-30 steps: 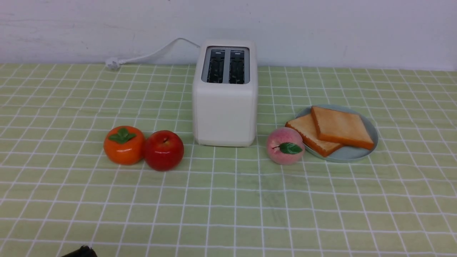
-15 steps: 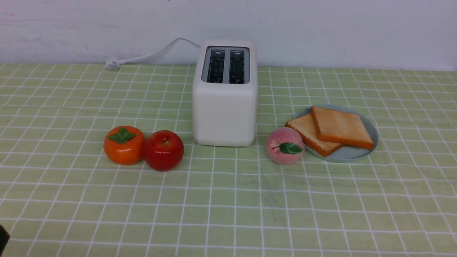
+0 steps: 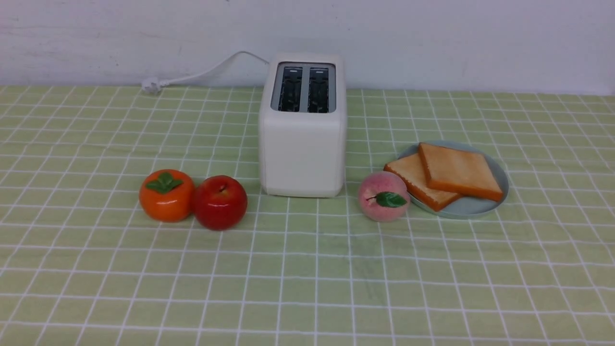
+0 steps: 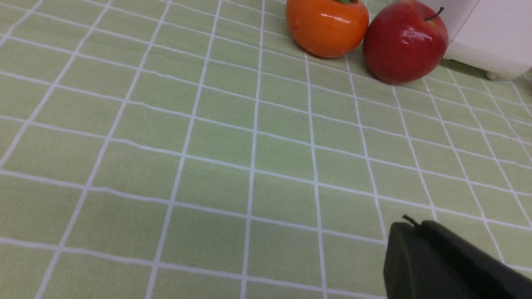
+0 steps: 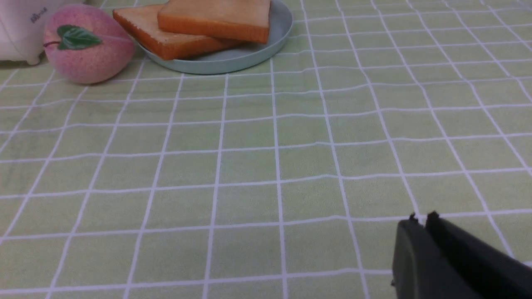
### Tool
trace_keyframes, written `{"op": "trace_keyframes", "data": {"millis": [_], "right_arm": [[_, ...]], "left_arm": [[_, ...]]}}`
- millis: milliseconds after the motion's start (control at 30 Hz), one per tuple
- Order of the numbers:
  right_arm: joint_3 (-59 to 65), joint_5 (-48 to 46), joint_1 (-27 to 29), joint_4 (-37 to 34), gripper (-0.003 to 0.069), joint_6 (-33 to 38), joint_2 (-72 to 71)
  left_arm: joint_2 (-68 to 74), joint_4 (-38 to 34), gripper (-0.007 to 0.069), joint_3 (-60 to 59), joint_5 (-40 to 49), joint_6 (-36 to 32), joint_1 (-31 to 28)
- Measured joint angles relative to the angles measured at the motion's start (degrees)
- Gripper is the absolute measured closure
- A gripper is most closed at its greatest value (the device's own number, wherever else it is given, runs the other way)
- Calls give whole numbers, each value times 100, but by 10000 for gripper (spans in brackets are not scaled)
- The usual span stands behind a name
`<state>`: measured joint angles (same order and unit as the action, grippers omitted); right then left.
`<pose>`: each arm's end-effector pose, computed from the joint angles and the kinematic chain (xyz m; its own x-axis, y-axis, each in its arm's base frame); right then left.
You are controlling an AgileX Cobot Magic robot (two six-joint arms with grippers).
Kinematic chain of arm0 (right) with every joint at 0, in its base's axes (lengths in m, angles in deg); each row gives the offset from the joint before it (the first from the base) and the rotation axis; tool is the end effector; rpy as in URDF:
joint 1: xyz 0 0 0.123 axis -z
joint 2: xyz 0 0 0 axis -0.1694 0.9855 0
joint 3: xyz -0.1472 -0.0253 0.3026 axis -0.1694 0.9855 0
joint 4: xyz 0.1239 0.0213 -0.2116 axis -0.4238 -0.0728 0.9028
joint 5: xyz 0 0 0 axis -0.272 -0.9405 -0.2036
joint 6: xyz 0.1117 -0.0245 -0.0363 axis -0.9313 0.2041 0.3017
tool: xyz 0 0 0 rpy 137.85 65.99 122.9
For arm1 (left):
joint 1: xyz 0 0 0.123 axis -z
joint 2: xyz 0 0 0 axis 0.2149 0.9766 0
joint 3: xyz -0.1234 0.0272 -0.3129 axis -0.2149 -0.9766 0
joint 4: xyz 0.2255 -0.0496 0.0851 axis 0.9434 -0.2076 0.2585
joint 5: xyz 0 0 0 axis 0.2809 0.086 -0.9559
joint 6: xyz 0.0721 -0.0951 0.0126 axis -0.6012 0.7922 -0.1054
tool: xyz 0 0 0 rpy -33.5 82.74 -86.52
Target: Take toasted bread from bread machine on green coffee tablecloth place on plate.
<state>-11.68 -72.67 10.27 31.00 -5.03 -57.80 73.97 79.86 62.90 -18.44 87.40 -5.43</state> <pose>0.0204 -0.0025 0.1635 -0.3103 0.1216 -0.9428 0.0644 0.9922 0.1068 0.0209 -0.0039 0.1595 -0.3377 -0.2888 -0.8959 0.0237 0.9489 -0.3148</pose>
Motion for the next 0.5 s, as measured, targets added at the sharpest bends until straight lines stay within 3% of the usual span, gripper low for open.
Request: {"op": "trace_keyframes", "data": {"millis": [500], "right_arm": [[0,0,0,0,606,0,0]], "left_arm": [[0,3,638,0,5,14,0]]}}
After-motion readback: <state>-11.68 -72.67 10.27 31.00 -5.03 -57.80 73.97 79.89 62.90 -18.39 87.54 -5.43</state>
